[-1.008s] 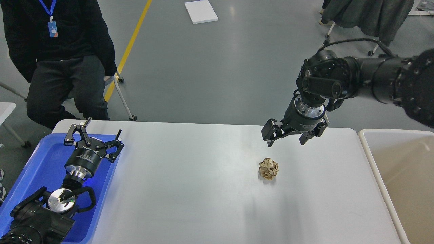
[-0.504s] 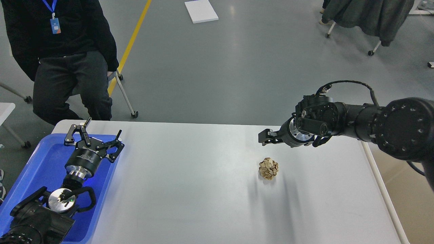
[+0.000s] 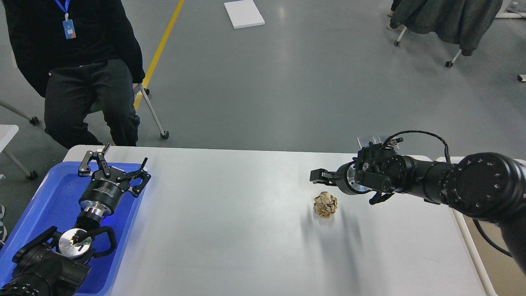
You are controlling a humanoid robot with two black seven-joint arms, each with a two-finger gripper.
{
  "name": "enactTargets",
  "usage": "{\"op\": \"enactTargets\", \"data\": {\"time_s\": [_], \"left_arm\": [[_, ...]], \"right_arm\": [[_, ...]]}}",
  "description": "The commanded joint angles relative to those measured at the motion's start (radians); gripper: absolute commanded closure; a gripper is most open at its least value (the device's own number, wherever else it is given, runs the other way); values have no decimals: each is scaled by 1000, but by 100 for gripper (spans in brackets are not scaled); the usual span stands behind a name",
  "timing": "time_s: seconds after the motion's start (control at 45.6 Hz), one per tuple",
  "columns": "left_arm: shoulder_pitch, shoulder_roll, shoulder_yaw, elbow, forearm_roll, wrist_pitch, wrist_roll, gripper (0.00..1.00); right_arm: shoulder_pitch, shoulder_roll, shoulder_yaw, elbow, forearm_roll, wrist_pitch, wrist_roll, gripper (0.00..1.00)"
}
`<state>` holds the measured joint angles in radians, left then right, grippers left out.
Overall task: Tidy desktop
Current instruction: 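Lower the open right gripper over the crumpled paper ball, then close the right gripper around the crumpled paper ball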
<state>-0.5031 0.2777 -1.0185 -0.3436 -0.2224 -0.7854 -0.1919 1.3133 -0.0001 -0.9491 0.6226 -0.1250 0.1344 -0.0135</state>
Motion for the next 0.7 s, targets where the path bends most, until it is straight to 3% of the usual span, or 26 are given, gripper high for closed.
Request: {"op": "enactTargets", "data": {"time_s": [0.0,0.68], "left_arm": [[0,0,0,0,0,0,-1,0],[0,0,0,0,-2,0,-1,0]], "right_arm": [[-97,0,56,-58,-56,-21,1,0],[-137,0,82,-64,-127,-19,1,0]]}}
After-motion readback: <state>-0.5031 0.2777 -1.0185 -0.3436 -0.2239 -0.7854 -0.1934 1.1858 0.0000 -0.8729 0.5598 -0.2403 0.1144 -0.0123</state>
